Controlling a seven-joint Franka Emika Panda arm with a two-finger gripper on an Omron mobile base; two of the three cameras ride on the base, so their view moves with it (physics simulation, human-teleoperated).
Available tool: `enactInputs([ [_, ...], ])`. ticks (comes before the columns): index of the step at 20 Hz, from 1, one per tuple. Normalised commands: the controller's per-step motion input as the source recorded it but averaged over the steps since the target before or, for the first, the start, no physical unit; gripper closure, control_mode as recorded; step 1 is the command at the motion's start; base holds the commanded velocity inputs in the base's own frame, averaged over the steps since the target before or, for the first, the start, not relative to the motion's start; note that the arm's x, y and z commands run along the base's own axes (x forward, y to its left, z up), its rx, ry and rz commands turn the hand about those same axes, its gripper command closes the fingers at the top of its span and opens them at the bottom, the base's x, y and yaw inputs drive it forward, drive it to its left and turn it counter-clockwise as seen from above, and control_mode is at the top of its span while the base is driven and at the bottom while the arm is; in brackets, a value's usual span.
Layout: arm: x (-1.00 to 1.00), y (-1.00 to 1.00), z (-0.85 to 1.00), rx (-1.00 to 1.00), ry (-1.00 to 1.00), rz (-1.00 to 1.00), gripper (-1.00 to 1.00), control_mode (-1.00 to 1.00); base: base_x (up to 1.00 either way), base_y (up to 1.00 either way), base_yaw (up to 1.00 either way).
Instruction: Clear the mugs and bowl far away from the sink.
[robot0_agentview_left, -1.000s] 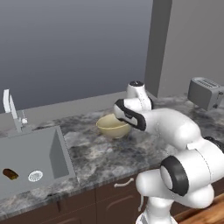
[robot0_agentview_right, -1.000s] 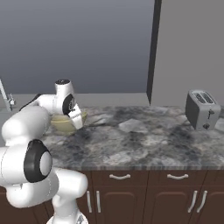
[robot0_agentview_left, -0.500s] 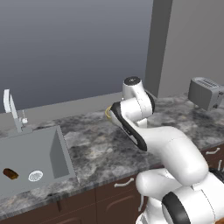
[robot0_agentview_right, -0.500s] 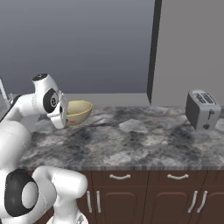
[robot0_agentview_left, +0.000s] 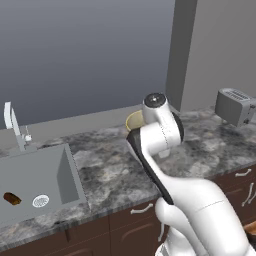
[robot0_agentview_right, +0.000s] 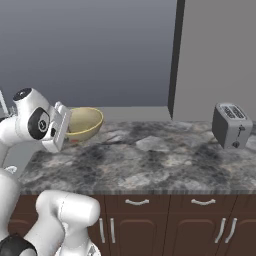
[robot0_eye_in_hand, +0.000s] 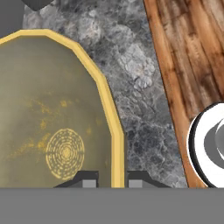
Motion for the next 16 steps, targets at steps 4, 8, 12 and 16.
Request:
enactInputs([
  [4, -0.51, -0.02, 0.52, 0.0, -0.07, 0.08, 1.0, -1.0, 0.0, 0.0, 0.0],
  [8, -0.65, -0.07, 0.34, 0.03, -0.04, 0.04, 1.0, -1.0, 0.0, 0.0, 0.0],
  [12, -0.66, -0.2, 0.35, 0.15, 0.02, 0.04, 1.0, -1.0, 0.0, 0.0, 0.0],
  [16, -0.68, -0.23, 0.26, 0.17, 0.05, 0.1, 1.0, -1.0, 0.0, 0.0, 0.0],
])
